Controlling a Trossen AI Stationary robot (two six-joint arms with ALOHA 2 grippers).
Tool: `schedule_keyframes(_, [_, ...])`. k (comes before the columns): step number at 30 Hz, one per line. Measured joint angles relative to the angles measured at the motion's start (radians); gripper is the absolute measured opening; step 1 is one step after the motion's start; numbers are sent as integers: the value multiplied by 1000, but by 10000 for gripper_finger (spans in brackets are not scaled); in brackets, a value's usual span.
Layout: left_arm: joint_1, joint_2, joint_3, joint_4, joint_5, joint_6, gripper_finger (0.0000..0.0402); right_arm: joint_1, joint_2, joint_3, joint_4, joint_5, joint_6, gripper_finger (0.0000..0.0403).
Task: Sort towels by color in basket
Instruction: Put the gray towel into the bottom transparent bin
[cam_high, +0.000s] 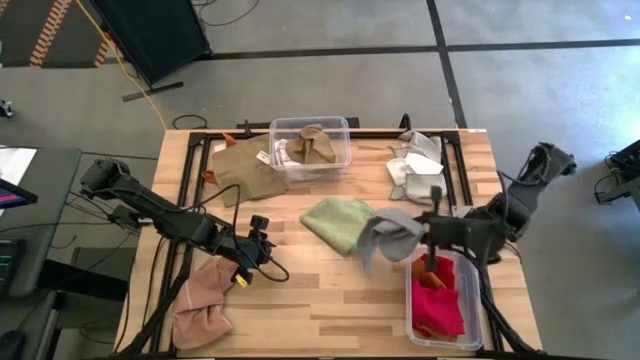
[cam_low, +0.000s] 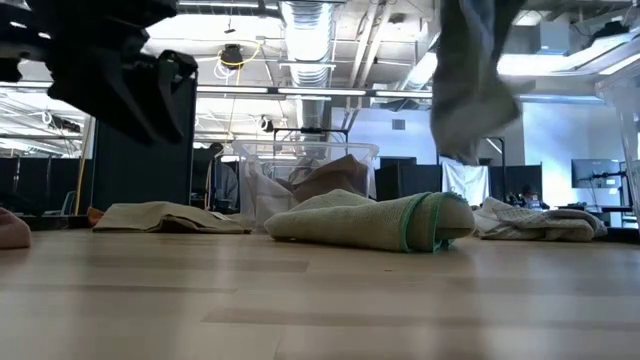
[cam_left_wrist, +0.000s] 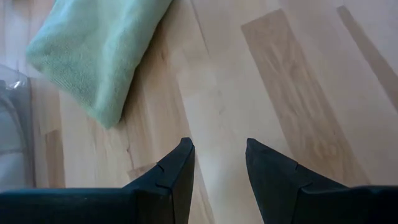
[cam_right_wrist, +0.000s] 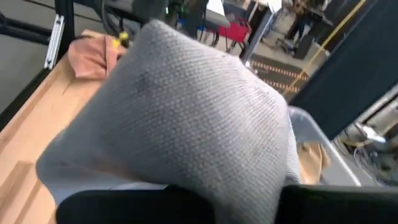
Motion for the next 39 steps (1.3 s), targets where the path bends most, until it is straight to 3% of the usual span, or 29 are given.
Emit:
schedule_keyframes(6, [4,0,-1,21,1,25,139,-147,25,0,195,-171,-214,36])
schedule_keyframes(11, [4,0,-1,24,2,34,139,-288,26,0,229,-292,-256,36])
schedule_keyframes(16, [4,0,-1,24,2,38,139,-371,25,0,229,-322,-263,36])
schedule_keyframes(20, [4,0,-1,24,2,39,139,-373,-3,12,198,-347,-235,36])
schedule_keyframes(28, [4,0,-1,24,2,42,139,-178,-62,137,-127,-342,39,36])
schedule_keyframes(39, [4,0,-1,59,2,29,139,235,-75,320,-638,-164,580,36])
